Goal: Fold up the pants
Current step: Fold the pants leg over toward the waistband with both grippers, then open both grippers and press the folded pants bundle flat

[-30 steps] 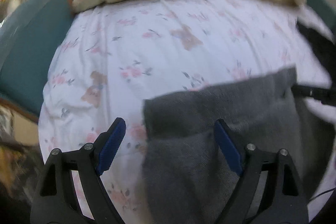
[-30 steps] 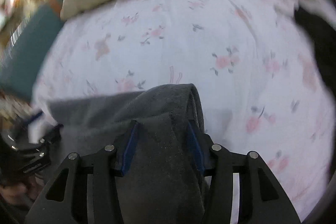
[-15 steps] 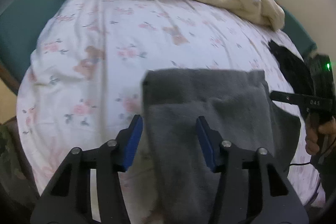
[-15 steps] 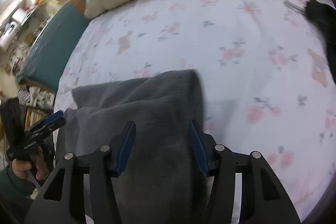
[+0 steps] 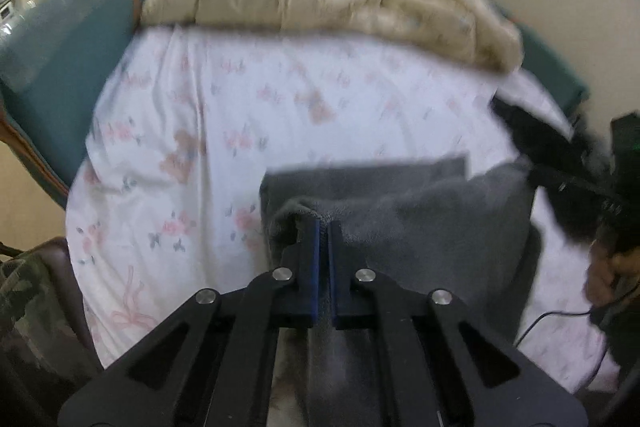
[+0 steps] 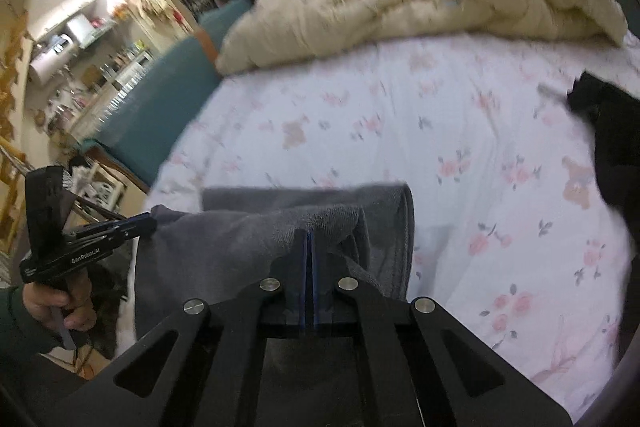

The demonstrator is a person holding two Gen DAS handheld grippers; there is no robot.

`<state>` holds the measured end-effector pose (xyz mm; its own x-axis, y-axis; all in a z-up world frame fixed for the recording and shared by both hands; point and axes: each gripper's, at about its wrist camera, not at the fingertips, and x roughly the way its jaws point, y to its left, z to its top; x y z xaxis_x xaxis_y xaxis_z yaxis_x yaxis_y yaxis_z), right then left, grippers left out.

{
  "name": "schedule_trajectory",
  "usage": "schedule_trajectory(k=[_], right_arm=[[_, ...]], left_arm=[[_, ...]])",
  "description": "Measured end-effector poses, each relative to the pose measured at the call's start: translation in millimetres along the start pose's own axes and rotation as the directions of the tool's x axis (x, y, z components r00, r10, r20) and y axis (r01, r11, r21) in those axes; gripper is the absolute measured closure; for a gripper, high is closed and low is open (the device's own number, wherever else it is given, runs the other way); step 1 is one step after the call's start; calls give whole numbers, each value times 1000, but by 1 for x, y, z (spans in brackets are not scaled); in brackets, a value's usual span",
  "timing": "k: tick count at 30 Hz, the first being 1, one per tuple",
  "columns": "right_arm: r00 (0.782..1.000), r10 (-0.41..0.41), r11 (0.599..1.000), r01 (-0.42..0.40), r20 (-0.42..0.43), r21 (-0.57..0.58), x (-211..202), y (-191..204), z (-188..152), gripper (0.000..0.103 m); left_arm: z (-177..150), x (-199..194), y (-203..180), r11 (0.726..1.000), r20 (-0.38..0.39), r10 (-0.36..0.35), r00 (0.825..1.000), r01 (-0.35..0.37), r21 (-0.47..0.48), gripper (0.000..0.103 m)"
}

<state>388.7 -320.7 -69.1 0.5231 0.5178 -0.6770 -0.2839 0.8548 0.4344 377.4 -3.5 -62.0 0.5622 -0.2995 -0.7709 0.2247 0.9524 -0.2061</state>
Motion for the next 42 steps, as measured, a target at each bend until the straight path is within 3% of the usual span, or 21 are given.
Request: schedule_trajectory(k=[2,6,10,12,13,14,16,21,23,25,28,30,31,33,35,36,38,39,40,41,42], right_arm=[[999,1,1000,0,41,-8,-11,4,9,103],[997,-51,999,50,54,6,3,-2,36,103],[986,-166,986,166,-16,-13,55,-21,52,103],[974,-207,978,206,-93,-22,92,-35,49,103],[969,-219,976,217,-114,-34,106,-39,45,103],[963,-239,971,234,-125,-52,115,-40,42,103],[950,-279,959,270,-141,-83,131,-40,36,103],[925,-356,934,351,-130,-64,132,-54,40,102],[936,-324,944,329,-138,7,119,-66,44,97],[971,-225,970,230,-76,78,87,-67,47,97],[995,-94,993,95,-13,74,47,-41,38,97],[999,-21,999,23,-33,48,41,-18,24,97],[998,12,999,-10,-58,43,47,-8,16,97],[992,38,999,-33,-121,40,69,4,6,97],[987,31,995,-15,-160,97,97,2,-1,98],[987,4,987,23,-163,161,109,-5,-2,103],[983,-126,977,146,-130,155,120,-14,1,103],[961,-255,956,267,-102,125,122,-21,5,103],[947,-303,936,317,-107,155,123,-35,7,103],[946,-286,922,314,-151,226,127,-57,9,103],[949,-259,914,302,-182,270,128,-70,10,103]], left_arm=[[8,-10,-6,1000,49,0,999,0,8,102],[34,14,-9,998,55,60,997,-61,19,102],[61,64,9,985,64,172,983,-173,13,103],[63,97,26,982,8,189,982,-189,-14,103],[60,114,30,973,-38,230,973,-230,1,103],[56,125,32,972,-68,237,969,-236,14,103],[50,123,34,974,-48,226,973,-226,11,103],[46,97,58,979,-73,178,981,-184,-90,102],[42,70,55,974,-42,212,976,-214,-77,100],[36,52,41,982,-32,183,983,-185,-49,83],[16,24,7,979,-15,205,979,-205,16,76],[3,26,-12,990,-38,139,990,-138,36,76],[-2,40,-23,997,-85,65,994,-62,36,76],[-5,64,-36,998,-128,40,991,-34,52,79],[-3,100,-41,993,-149,97,984,-86,81,91],[-1,111,-36,990,-161,131,978,-123,63,95],[5,130,-9,979,-172,192,966,-200,-35,97],[9,134,1,971,-171,218,961,-230,-57,96],[13,139,17,955,-181,268,946,-285,-76,96],[14,143,30,938,-213,306,928,-332,-96,96],[13,143,39,932,-235,312,921,-345,-115,97]])
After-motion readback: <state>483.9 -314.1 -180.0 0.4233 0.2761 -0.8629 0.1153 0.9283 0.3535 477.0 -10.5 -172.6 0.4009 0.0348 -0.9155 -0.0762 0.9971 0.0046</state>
